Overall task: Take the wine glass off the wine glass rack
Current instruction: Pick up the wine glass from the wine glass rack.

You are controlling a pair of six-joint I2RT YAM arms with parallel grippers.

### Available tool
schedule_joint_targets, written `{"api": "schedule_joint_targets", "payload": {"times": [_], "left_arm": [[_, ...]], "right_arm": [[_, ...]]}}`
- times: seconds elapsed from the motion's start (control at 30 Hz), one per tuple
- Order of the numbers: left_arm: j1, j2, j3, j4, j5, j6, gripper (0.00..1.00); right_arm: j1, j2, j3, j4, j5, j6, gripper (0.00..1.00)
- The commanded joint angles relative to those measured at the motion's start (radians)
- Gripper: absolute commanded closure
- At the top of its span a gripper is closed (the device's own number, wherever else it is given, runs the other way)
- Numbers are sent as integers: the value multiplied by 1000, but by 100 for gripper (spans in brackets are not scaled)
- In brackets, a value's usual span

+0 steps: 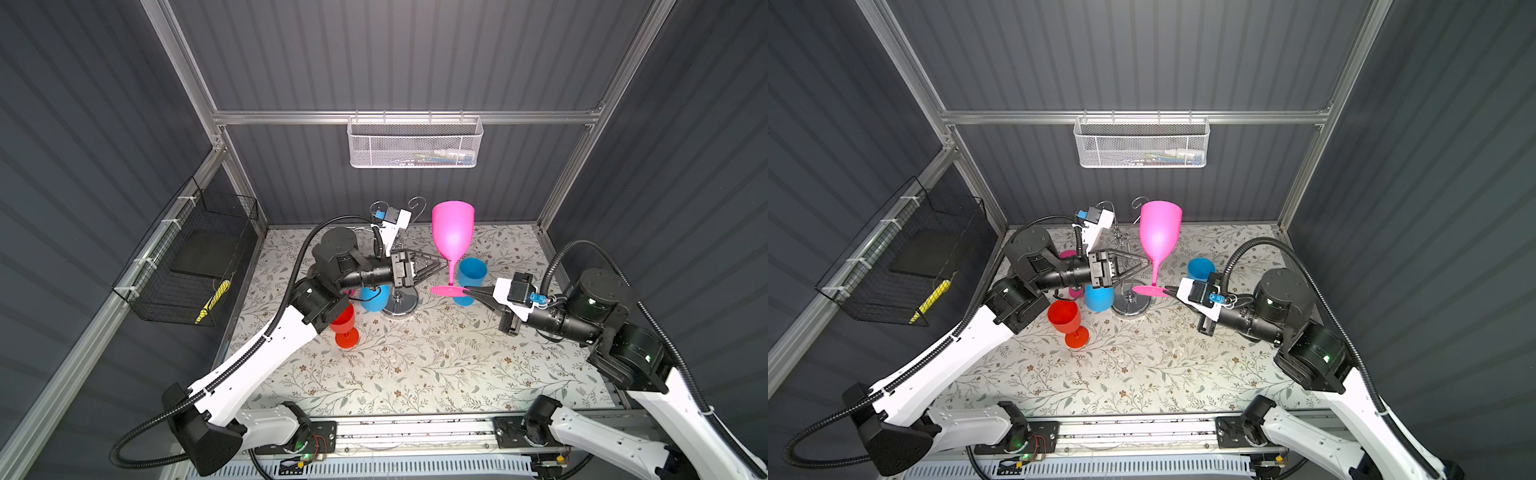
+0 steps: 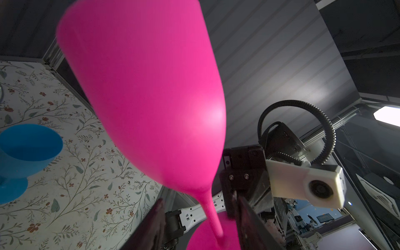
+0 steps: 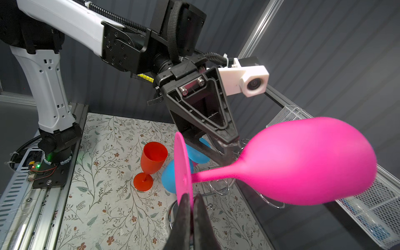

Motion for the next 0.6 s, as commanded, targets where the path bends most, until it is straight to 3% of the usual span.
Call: {"api": "schedule_joint_targets", "payload": {"times": [0.0,0.17,0.57], "left_arm": [[-29,17,17,3,17,16,48],[-62,43,29,-41,8,43,57],[-72,42,34,-87,-38,62,83]], "right_arm": [[17,-3,9,-4,28,-23,100],[38,7,16,-6,39,-45,100],[113,29,13,-34,194,-123,100]]}}
